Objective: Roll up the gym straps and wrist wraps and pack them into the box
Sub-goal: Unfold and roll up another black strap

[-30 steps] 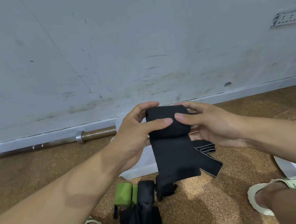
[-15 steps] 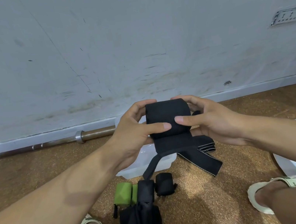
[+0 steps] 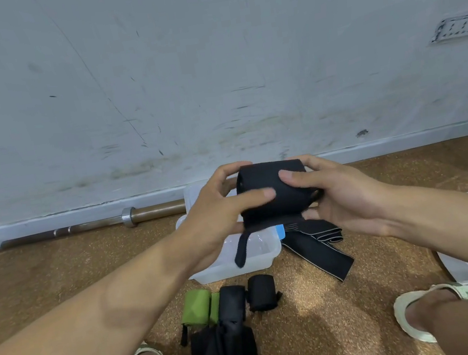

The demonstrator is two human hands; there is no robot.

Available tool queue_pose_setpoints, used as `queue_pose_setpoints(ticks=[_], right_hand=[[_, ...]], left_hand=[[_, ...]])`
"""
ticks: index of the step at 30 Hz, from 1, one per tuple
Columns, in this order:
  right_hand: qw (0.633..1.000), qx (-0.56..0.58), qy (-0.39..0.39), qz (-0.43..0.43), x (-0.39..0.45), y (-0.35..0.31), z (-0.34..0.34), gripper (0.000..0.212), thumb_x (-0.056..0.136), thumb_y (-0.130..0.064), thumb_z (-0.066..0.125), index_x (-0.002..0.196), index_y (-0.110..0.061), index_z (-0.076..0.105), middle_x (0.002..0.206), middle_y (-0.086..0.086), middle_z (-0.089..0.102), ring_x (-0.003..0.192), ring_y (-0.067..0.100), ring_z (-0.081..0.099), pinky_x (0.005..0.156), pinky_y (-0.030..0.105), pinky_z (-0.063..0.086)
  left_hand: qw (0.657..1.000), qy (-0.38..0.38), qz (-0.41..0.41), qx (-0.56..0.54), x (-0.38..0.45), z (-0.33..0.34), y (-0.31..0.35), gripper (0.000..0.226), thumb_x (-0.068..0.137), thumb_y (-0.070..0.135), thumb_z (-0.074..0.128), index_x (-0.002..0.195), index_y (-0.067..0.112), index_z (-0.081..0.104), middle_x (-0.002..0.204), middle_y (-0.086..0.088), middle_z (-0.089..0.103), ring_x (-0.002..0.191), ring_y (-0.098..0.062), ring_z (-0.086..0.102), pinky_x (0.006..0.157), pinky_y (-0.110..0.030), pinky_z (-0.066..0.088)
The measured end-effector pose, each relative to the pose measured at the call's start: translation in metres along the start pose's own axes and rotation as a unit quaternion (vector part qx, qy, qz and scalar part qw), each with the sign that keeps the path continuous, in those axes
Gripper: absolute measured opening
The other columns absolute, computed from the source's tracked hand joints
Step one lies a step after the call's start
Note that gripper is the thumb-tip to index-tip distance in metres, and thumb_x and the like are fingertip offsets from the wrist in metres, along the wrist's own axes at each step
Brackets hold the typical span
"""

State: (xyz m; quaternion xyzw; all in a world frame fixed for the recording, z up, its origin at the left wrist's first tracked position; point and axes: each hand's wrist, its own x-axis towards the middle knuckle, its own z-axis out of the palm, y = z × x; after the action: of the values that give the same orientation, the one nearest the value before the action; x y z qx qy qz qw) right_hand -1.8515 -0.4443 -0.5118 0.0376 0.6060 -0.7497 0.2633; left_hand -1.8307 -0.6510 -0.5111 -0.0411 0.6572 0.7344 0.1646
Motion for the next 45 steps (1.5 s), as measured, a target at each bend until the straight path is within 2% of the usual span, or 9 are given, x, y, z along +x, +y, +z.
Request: queue_pose_setpoints(ticks=[4, 10, 14, 20, 25, 28, 35, 40, 45], right_hand=[[0.998, -0.014, 0.008, -0.053, -0.001, -0.002, -0.002, 0.057, 0.068, -0.009, 0.08, 0.123, -0.016, 0.066, 0.125, 0.008, 0.071, 0.106, 0.026, 0.074, 0.092, 0.043, 0.061], [0.997, -0.028, 0.0, -0.066, -0.003, -0.004, 0.002, 0.061, 0.072, -0.016, 0.077, 0.132, -0.022, 0.067, 0.128, 0.003, 0.071, 0.106, 0.018, 0.074, 0.1, 0.034, 0.056], [0.996, -0.078, 0.02, -0.048, -0.005, 0.003, 0.009, 0.082, 0.074, -0.043, 0.074, 0.15, -0.032, 0.048, 0.129, -0.005, 0.071, 0.115, 0.012, 0.07, 0.11, 0.034, 0.047], [0.976, -0.208, 0.019, -0.053, -0.01, 0.019, 0.026, 0.079, 0.1, -0.043, 0.06, 0.159, -0.054, 0.009, 0.149, -0.011, 0.051, 0.135, 0.012, 0.053, 0.121, 0.039, 0.035], [0.966, -0.254, -0.018, -0.037, -0.014, 0.023, 0.023, 0.084, 0.101, -0.035, 0.06, 0.162, -0.043, 0.002, 0.139, -0.021, 0.056, 0.125, -0.001, 0.058, 0.107, 0.017, 0.044], [0.957, -0.288, -0.007, -0.043, -0.014, 0.026, 0.019, 0.092, 0.099, -0.029, 0.066, 0.164, -0.037, 0.002, 0.133, -0.002, 0.067, 0.123, 0.02, 0.064, 0.11, 0.033, 0.048], [0.938, -0.326, 0.038, -0.113, -0.007, 0.026, 0.022, 0.106, 0.088, -0.016, 0.08, 0.162, -0.043, 0.01, 0.116, -0.004, 0.072, 0.102, 0.007, 0.071, 0.099, 0.024, 0.055], [0.927, -0.334, 0.057, -0.159, -0.012, 0.026, 0.022, 0.103, 0.086, -0.028, 0.083, 0.158, -0.053, 0.015, 0.139, -0.01, 0.061, 0.127, 0.007, 0.059, 0.113, 0.037, 0.047], [0.957, -0.25, 0.065, -0.13, -0.012, 0.022, 0.019, 0.108, 0.073, -0.041, 0.087, 0.158, -0.046, 0.021, 0.131, -0.017, 0.061, 0.108, -0.007, 0.066, 0.088, 0.018, 0.057]], left_hand=[[0.991, -0.003, -0.096, -0.091, -0.001, 0.002, 0.002, 0.043, 0.092, 0.032, 0.072, 0.129, 0.013, 0.061, 0.127, -0.01, 0.066, 0.11, -0.031, 0.07, 0.086, -0.05, 0.062], [0.986, -0.005, -0.079, -0.148, 0.0, 0.006, 0.001, 0.04, 0.091, 0.012, 0.071, 0.129, 0.006, 0.062, 0.12, -0.013, 0.07, 0.11, -0.036, 0.07, 0.093, -0.045, 0.06], [0.988, 0.003, -0.061, -0.138, 0.0, 0.014, -0.002, 0.044, 0.09, 0.004, 0.07, 0.132, 0.007, 0.059, 0.127, -0.016, 0.065, 0.106, -0.03, 0.067, 0.084, -0.041, 0.06], [0.981, 0.127, -0.069, -0.129, -0.004, 0.037, -0.024, 0.037, 0.098, 0.045, 0.061, 0.126, 0.022, 0.062, 0.117, -0.01, 0.073, 0.106, -0.025, 0.072, 0.084, -0.038, 0.059], [0.985, 0.156, -0.05, -0.057, -0.003, 0.037, -0.034, 0.031, 0.101, 0.041, 0.059, 0.131, 0.038, 0.055, 0.125, -0.003, 0.067, 0.11, -0.02, 0.068, 0.088, -0.035, 0.057], [0.985, 0.167, -0.037, 0.0, -0.004, 0.039, -0.037, 0.035, 0.1, 0.046, 0.058, 0.135, 0.04, 0.051, 0.127, 0.001, 0.065, 0.111, -0.016, 0.066, 0.084, -0.026, 0.053], [0.972, 0.221, -0.052, 0.061, 0.001, 0.042, -0.034, 0.051, 0.092, 0.065, 0.055, 0.124, 0.025, 0.057, 0.114, 0.0, 0.069, 0.102, -0.016, 0.067, 0.092, -0.036, 0.056], [0.974, 0.218, -0.026, 0.064, 0.002, 0.044, -0.026, 0.047, 0.095, 0.063, 0.053, 0.123, 0.026, 0.053, 0.112, 0.005, 0.066, 0.097, -0.005, 0.062, 0.076, -0.021, 0.05], [0.971, 0.235, -0.019, 0.043, -0.002, 0.045, -0.023, 0.043, 0.097, 0.063, 0.048, 0.126, 0.031, 0.05, 0.103, 0.016, 0.058, 0.087, 0.005, 0.054, 0.066, -0.014, 0.04]])
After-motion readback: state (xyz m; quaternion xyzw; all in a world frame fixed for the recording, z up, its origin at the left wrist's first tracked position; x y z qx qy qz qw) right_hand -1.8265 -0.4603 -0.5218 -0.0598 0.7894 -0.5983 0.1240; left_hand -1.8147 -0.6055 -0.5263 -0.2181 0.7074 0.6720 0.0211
